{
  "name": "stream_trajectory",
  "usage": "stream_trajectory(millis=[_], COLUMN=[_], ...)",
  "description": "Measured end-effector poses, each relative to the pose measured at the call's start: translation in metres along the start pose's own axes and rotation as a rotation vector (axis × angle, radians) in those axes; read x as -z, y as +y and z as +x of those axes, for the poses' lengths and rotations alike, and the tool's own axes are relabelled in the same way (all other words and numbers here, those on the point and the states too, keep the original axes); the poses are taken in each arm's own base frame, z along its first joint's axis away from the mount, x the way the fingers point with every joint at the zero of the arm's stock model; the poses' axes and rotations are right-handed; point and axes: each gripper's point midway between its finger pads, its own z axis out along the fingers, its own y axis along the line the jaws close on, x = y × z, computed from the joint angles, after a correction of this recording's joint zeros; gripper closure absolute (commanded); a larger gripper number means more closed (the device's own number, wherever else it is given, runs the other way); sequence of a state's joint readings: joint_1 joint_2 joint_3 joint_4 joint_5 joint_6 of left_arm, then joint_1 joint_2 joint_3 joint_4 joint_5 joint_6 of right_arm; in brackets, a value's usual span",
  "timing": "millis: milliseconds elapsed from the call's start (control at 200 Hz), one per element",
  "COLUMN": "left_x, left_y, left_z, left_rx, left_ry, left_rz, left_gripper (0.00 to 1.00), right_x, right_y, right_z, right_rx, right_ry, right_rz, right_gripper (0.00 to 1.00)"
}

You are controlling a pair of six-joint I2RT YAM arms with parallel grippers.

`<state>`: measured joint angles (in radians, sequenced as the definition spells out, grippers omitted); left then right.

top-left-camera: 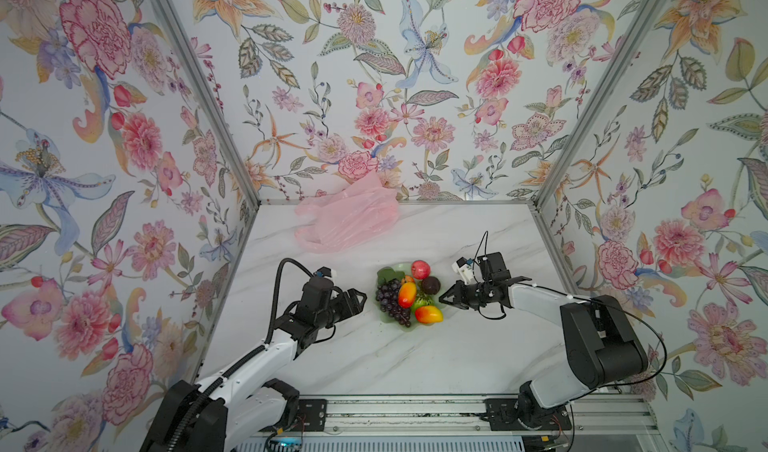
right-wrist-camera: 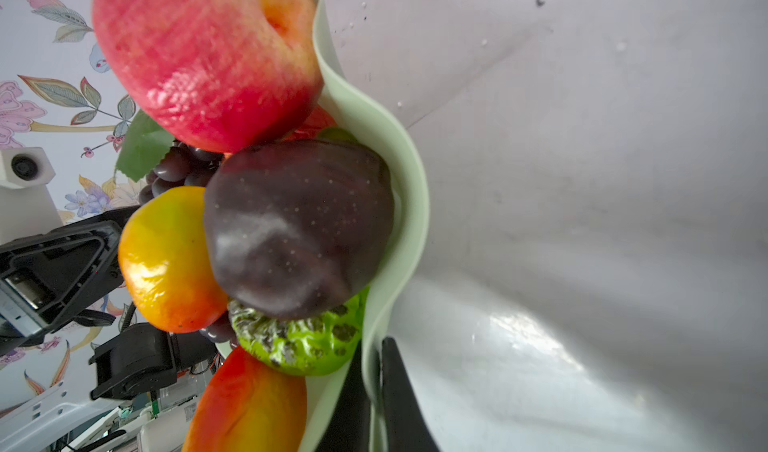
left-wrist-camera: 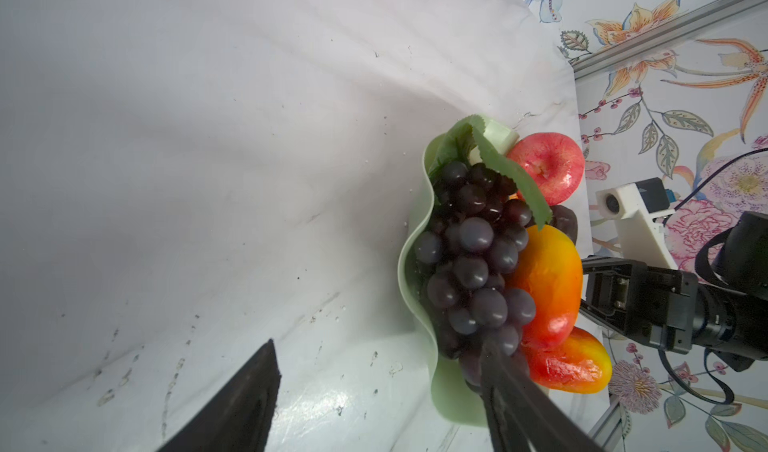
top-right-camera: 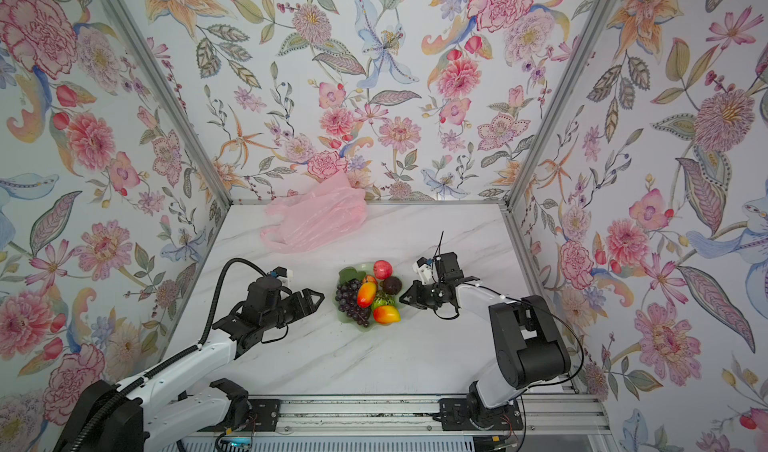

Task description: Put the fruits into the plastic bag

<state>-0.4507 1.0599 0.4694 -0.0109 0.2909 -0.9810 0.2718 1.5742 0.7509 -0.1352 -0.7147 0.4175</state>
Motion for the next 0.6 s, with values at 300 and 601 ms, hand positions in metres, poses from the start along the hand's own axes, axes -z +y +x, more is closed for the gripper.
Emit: stream_trajectory(millis=[300,601], left_x=[0.004,-0.011], left_y=[-0.015,-0.029], left_z=[-0.061,-0.162], left_rx=[-0.038,-0.090], left_ry=[-0.104,-0.221], left_rz=[-0.021,-0.093], left_gripper=[0.01,0.01], right_x=[0.000,0.038], right_y=[-0.009,-0.005], right_z=[0.000,-0.002], right_rx=[-0.040,-0.043], right_ry=[-0.011,-0.107], right_rz=[0.003,0.002], right_gripper=[0.47,0.01])
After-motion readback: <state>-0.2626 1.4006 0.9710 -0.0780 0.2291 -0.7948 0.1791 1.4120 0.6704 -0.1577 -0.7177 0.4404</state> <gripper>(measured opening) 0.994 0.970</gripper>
